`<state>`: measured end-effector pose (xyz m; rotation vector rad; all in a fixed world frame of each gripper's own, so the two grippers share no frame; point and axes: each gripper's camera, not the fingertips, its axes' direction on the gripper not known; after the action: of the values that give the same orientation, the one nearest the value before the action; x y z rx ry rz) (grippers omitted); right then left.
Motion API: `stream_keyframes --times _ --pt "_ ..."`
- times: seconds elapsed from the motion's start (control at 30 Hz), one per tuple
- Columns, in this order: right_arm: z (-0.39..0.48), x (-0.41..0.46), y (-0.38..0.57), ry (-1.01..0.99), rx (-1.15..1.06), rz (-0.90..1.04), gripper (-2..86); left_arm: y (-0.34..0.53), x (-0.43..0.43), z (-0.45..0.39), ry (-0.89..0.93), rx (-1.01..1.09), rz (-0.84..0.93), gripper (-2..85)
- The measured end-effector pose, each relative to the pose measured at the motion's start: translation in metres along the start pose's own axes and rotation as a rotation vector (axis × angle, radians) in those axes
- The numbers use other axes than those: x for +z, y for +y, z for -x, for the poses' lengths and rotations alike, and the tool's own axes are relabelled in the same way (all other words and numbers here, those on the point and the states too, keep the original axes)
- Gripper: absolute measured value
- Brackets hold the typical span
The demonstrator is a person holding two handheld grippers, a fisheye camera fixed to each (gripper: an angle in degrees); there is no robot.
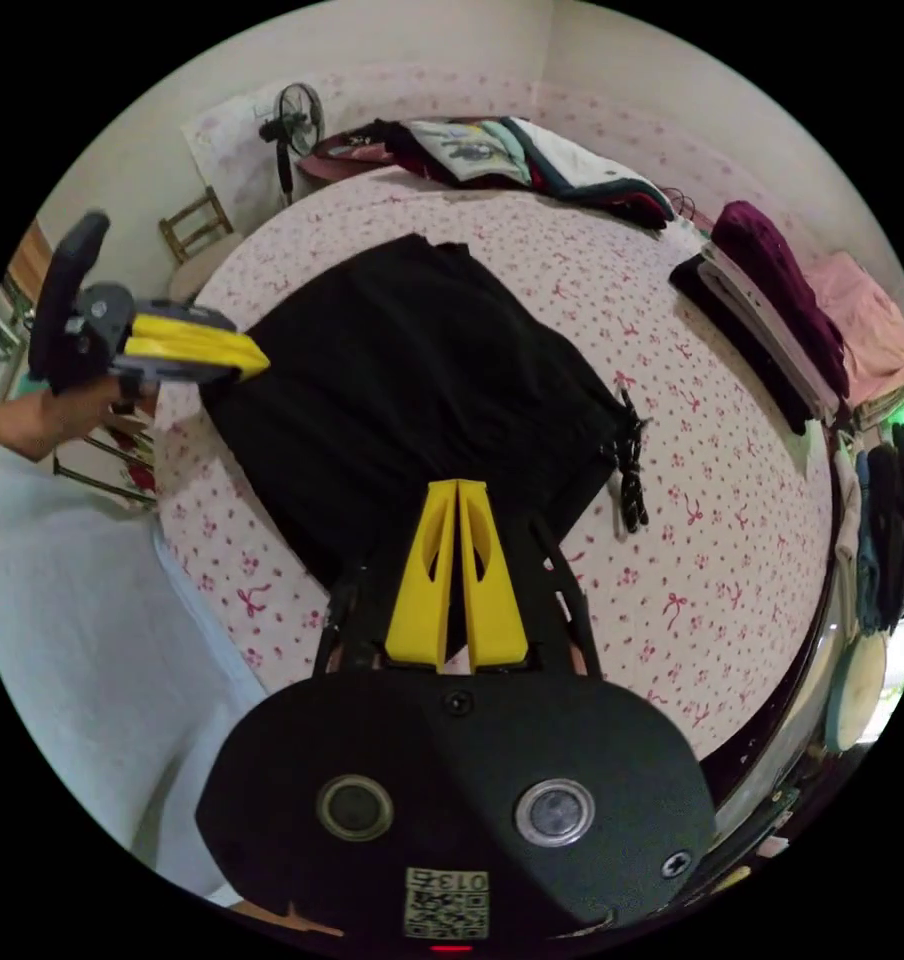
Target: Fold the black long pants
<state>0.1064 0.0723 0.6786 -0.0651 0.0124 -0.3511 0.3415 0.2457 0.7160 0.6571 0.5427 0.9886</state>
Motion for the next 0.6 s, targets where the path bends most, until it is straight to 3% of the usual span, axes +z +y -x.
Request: stream_keyframes --times 0.17,0.3,0.6 --pt "-0.017 0.0 0.021 -0.016 0.073 0.028 -0.1 -0.015 -0.012 -0.002 0.003 -0.02 -0.035 -0.3" --pt "-0.031 -0.023 0.044 -0.008 0.112 -0.137 -0.1 -0.029 -0.005 -0.006 -0.004 -0.019 -0.014 -0.3" --pt "-0.021 0.017 0.083 0.065 0.006 -0.144 0.1 -0.051 0.022 -0.002 -0.065 0.012 0.056 -0.2"
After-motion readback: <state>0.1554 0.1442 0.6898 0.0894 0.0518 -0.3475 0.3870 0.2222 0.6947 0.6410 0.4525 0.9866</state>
